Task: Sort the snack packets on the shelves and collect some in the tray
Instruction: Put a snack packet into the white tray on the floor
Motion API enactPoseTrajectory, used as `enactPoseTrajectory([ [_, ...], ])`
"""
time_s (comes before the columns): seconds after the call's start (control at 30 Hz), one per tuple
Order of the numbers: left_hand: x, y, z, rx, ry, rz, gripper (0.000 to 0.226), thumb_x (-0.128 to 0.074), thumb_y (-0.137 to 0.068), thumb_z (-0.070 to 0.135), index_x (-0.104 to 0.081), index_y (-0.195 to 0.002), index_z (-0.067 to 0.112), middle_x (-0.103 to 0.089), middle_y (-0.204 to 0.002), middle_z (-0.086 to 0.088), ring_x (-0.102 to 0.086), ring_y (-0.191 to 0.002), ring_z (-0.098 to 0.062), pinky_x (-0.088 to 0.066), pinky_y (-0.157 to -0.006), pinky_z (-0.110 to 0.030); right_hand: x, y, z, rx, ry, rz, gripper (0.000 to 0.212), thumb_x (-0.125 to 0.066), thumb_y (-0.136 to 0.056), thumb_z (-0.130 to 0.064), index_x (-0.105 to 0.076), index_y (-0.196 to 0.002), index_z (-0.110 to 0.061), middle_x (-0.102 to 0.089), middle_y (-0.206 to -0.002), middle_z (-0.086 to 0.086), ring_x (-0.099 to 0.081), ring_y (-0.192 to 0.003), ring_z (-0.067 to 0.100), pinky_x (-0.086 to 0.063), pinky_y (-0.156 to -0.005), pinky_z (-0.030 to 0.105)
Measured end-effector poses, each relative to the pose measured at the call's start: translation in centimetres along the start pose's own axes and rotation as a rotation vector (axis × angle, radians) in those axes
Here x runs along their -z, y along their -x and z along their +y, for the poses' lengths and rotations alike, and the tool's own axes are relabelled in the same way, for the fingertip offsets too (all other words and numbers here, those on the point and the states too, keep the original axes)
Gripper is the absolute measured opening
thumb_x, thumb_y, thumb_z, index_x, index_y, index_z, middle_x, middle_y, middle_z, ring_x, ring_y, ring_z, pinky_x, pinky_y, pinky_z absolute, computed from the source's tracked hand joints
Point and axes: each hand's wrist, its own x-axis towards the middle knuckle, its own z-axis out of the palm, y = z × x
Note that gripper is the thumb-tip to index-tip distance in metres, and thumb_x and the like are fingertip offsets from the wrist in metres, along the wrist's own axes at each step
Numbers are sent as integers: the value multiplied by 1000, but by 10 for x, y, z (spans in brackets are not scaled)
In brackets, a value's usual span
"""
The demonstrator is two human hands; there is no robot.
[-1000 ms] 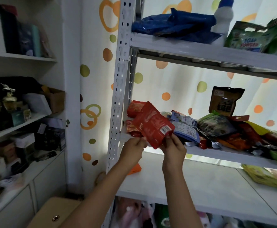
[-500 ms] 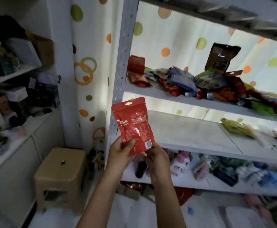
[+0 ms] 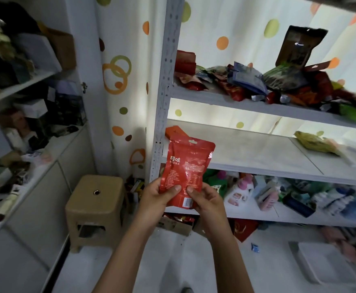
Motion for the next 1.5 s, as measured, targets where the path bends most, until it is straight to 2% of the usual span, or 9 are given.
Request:
enactPoseTrajectory([
  [0.47, 8, -3, -4, 26, 23, 40, 34, -72, -83, 28, -65, -114, 17, -75, -103, -2, -73, -91, -21, -58, -84, -43, -13, -1, 6, 18, -48, 61, 36, -80, -79, -16, -69, -110, -2, -72, -109, 19, -68, -102, 41, -49, -94, 64],
  [0.87, 16, -10, -6, 36, 6, 13, 42, -71, -80, 36, -63, -117, 19, -73, -106, -3, -72, -93, -21, -58, -85, -41, -22, -2, 7, 49, -74, 116, 19, -77, -79, -10, -72, -98, -5, -73, -104, 20, -69, -97, 42, -52, -90, 63],
  [1.0, 4, -15, -8, -30, -75, 180, 53, -76, -74, 38, -49, -116, 19, -65, -108, 2, -70, -92, -17, -59, -74, -31, -28, -6, 5, 40, -106, 169, 15, -79, -78, -15, -74, -93, -13, -73, -104, 16, -71, -96, 36, -54, -90, 59],
  [1.1, 1, -16, -16, -114, -239, 289, 44, -75, -78, 40, -43, -104, 24, -61, -104, 3, -69, -87, -14, -58, -64, -27, -27, -7, 7, 17, -104, 173, 22, -78, -77, -24, -73, -97, -15, -74, -104, 14, -71, -97, 35, -53, -91, 58],
  [1.2, 2, -20, -26, -157, -263, 218, 25, -71, -84, 36, -50, -96, 29, -61, -110, 2, -65, -99, -14, -60, -74, -36, -24, -8, 7, -15, -140, 91, 29, -67, -89, -34, -69, -110, -14, -71, -112, 17, -66, -108, 39, -52, -96, 55],
  [1.3, 1, -19, -23, -127, -258, 129, 13, -57, -95, 30, -55, -108, 30, -62, -113, 9, -61, -105, -9, -52, -81, -24, -22, -9, 9, -39, -103, 20, 37, -49, -99, -41, -67, -120, -16, -69, -119, 12, -63, -116, 27, -50, -99, 52],
  [1.37, 1, -18, -18, -51, -195, 74, 26, -46, -99, 40, -54, -122, 30, -63, -116, 7, -61, -104, -6, -49, -82, -21, -24, -10, 12, -31, -63, 30, 35, -48, -101, -36, -70, -113, -11, -71, -114, 11, -65, -114, 23, -51, -98, 49],
  [1.43, 3, -18, -18, 14, -95, 3, 53, -46, -89, 65, -50, -133, 36, -61, -124, 7, -61, -110, -8, -51, -93, -30, -28, -11, 15, 3, -19, 57, 28, -53, -99, -28, -73, -107, -10, -72, -111, 10, -67, -109, 23, -55, -92, 41],
  [1.5, 5, -21, -23, 40, -44, -48, 73, -54, -75, 76, -44, -139, 41, -59, -130, 9, -61, -115, -12, -50, -99, -39, -29, -16, 19, 57, 22, 71, 17, -61, -95, -16, -76, -103, -14, -70, -115, 9, -66, -110, 25, -56, -89, 37],
])
